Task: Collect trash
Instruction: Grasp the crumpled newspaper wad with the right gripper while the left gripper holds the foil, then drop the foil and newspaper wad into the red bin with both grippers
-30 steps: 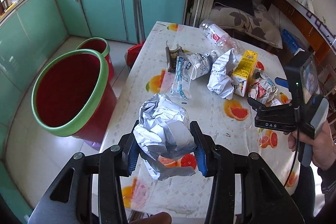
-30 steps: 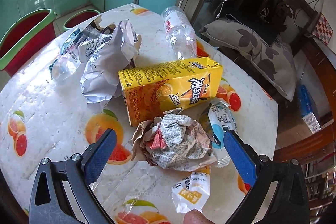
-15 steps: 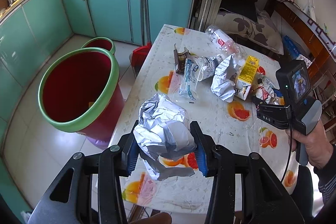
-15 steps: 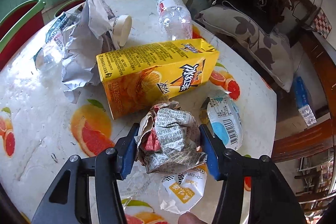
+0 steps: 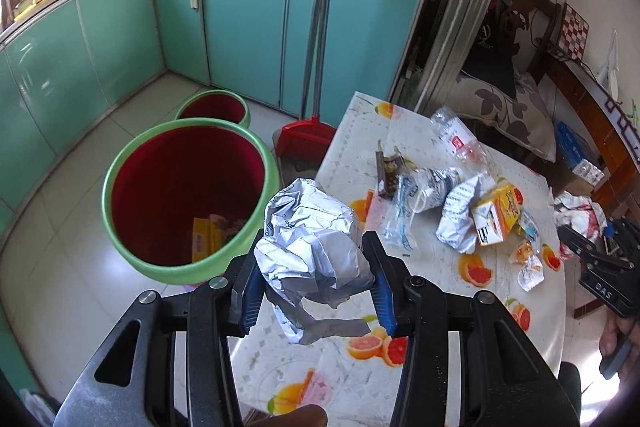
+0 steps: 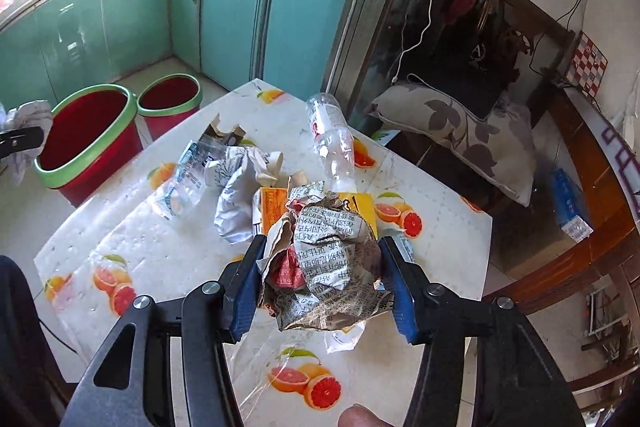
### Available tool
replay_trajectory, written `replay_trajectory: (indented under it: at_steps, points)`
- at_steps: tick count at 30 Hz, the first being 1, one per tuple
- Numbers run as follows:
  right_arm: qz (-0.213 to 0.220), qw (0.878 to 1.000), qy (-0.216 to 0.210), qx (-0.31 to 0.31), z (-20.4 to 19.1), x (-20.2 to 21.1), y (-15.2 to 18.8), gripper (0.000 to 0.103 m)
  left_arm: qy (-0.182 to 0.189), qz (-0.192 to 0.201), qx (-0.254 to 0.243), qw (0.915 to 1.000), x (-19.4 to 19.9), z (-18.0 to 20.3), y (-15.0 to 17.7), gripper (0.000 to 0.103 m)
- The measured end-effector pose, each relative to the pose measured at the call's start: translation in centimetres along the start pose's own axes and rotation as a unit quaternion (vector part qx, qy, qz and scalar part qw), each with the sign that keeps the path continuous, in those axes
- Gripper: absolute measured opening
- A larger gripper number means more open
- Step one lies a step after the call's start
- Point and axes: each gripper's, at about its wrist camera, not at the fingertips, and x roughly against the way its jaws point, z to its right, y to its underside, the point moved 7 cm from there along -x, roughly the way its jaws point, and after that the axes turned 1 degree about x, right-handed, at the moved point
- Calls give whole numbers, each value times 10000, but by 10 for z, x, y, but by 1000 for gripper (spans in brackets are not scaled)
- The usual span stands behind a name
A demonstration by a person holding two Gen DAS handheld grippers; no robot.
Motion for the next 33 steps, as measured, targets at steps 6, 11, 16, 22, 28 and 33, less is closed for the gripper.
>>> replay_trajectory:
  at_steps: [6,11,16,22,28,33]
  points:
    - [248,9995,-151,133,-30,29,-22,54,-371,230,190,9989,-11,-49,-36,44]
    - [389,9983,-292,306,-64,42,-40,54,-686,170,337,9969,-35,-88,-57,46]
    - [496,9967,-437,463,-97,51,-57,54,-776,-31,516,9956,-55,-114,-65,72]
    - [575,9946,-652,563,-135,48,-84,54,-673,38,640,9957,-51,-127,-64,103]
    - [806,9873,-1096,824,-193,40,-128,54,-913,347,805,9920,-21,-154,-59,103]
    - [1029,9764,-1570,1069,-259,20,-165,54,-1212,673,1015,9851,23,-187,-48,103]
